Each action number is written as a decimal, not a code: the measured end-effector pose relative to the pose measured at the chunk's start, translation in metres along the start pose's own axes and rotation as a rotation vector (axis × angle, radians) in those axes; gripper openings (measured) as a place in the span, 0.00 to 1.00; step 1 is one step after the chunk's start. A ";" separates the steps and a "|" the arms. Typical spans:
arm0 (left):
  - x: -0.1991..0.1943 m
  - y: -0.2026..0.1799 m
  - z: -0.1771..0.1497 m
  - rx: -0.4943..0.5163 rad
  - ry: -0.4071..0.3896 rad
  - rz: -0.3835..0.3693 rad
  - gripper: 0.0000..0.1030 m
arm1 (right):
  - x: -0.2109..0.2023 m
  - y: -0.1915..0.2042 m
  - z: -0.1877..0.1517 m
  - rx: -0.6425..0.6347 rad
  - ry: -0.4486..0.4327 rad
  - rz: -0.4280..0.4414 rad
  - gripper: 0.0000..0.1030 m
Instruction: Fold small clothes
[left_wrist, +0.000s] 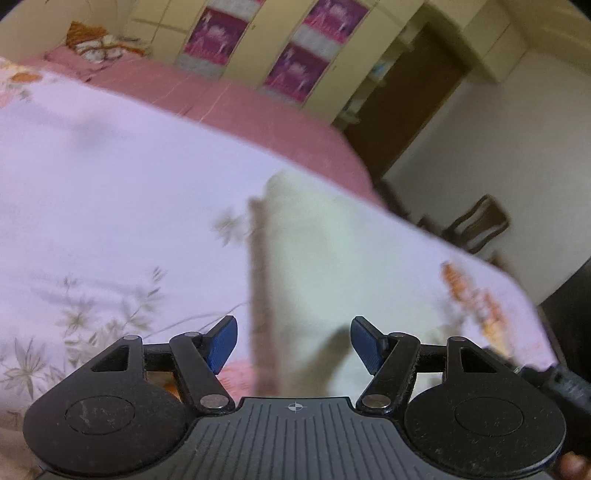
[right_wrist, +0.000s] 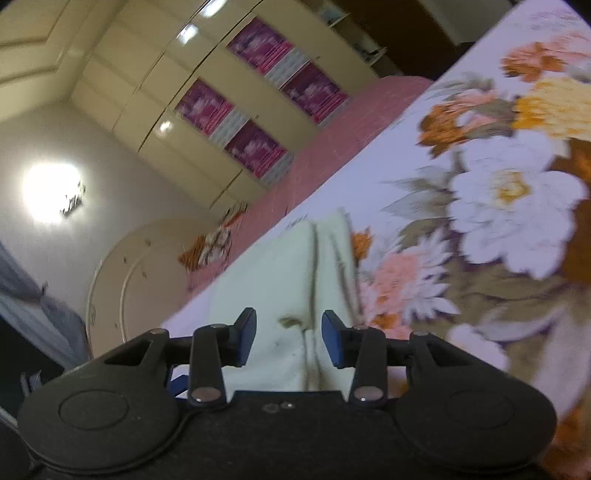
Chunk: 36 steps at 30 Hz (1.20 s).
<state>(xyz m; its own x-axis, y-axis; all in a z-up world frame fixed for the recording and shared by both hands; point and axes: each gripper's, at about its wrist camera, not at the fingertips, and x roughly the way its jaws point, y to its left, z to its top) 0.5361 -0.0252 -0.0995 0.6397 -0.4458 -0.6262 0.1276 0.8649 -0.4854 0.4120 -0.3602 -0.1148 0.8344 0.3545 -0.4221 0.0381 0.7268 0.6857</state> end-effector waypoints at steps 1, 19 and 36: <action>0.004 0.002 -0.005 0.000 0.022 0.007 0.65 | 0.007 0.000 0.000 -0.003 0.016 0.001 0.39; 0.009 0.002 -0.041 0.083 -0.002 0.017 0.65 | 0.060 0.000 0.006 0.016 0.099 0.001 0.35; 0.005 -0.040 -0.035 0.156 -0.053 -0.027 0.65 | 0.045 0.068 0.003 -0.365 0.051 -0.151 0.11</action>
<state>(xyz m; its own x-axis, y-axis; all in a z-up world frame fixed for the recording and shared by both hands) 0.5078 -0.0697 -0.1046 0.6730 -0.4600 -0.5792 0.2584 0.8799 -0.3987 0.4534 -0.2969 -0.0853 0.8054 0.2500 -0.5374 -0.0477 0.9311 0.3617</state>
